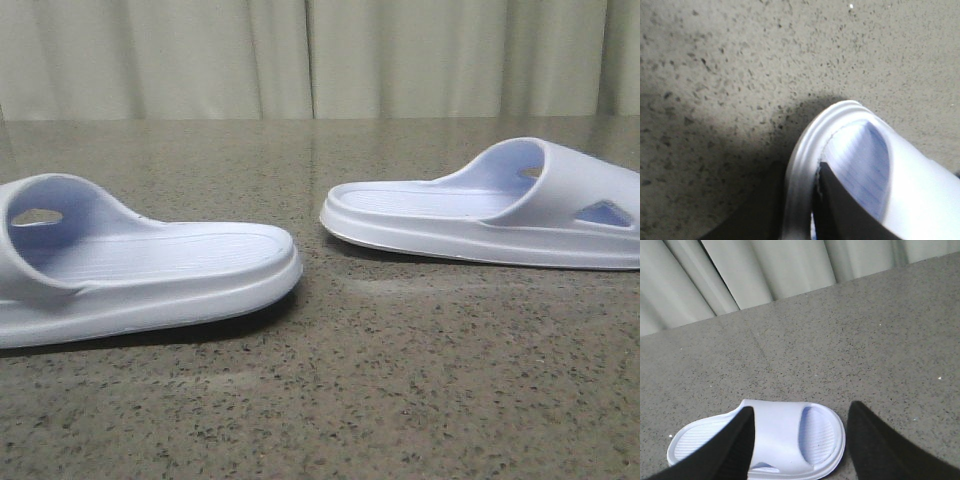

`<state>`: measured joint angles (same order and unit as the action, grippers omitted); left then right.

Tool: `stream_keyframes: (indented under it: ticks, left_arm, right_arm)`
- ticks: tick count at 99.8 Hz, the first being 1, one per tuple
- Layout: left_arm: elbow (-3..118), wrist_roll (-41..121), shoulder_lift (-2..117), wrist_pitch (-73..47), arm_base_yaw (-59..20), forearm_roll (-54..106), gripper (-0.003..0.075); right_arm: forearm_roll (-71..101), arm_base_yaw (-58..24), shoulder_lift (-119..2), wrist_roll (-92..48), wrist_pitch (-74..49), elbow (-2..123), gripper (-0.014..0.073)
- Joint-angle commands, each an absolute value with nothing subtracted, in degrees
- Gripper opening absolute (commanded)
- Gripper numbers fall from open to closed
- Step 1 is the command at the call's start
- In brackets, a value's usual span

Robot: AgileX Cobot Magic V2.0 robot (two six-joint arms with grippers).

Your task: Insert blue slippers together front up

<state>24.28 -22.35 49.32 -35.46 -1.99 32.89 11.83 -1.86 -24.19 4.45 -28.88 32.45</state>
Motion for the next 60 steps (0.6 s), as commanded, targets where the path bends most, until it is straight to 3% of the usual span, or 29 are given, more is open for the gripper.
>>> stream_keyframes:
  ticks: [1, 22, 60]
  left_arm:
    - [25.6, -22.2, 49.3, -33.7, -2.3, 30.3, 0.0024]
    - [25.8, -20.5, 49.0, -33.1, -2.3, 33.8, 0.0027]
    - [25.8, -2.0, 46.9, -37.4, -2.3, 59.6, 0.0027]
  right_arm:
    - [12.2, -1.9, -25.0, 4.5, -23.9, 34.4, 0.0351]
    - [12.2, -1.9, -25.0, 4.5, -23.9, 34.4, 0.0351]
    - [12.2, -1.9, -25.0, 4.5, -23.4, 34.4, 0.0351]
